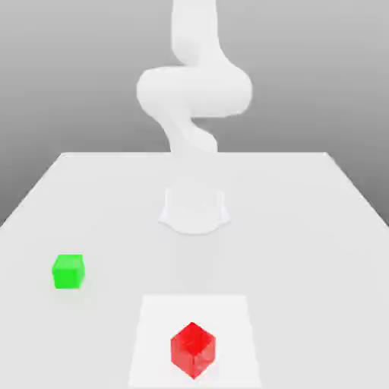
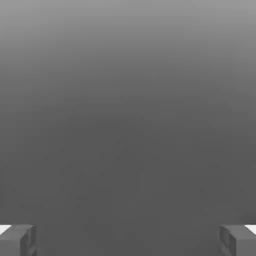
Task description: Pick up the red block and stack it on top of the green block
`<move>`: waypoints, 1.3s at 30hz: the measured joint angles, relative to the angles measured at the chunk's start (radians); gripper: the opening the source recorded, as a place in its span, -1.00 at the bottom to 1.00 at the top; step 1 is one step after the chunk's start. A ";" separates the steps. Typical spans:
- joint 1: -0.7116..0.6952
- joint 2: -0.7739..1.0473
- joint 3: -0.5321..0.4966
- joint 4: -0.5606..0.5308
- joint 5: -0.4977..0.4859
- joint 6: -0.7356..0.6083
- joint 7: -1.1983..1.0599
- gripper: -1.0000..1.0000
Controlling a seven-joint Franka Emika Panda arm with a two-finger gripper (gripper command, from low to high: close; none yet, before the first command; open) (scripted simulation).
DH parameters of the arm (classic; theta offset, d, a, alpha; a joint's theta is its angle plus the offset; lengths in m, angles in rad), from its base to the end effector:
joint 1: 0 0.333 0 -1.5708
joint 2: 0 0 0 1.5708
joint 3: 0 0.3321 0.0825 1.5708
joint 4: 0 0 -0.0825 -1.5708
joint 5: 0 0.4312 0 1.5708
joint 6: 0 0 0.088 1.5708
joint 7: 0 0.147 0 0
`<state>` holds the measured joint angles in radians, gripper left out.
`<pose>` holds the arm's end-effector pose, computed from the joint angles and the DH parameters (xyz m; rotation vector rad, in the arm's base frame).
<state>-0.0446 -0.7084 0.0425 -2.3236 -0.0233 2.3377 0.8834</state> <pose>0.4444 0.0022 0.6498 -2.4647 1.1535 -0.9605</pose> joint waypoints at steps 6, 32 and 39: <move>-0.091 0.226 0.086 -0.058 -0.066 0.092 0.210 0.00; -0.127 1.057 0.093 -0.202 -0.147 0.532 0.756 -1.00; -0.148 0.999 0.120 -0.211 -0.119 0.485 0.736 -1.00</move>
<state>-0.1930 0.2902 0.1623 -2.5350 -0.1420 2.8229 1.6192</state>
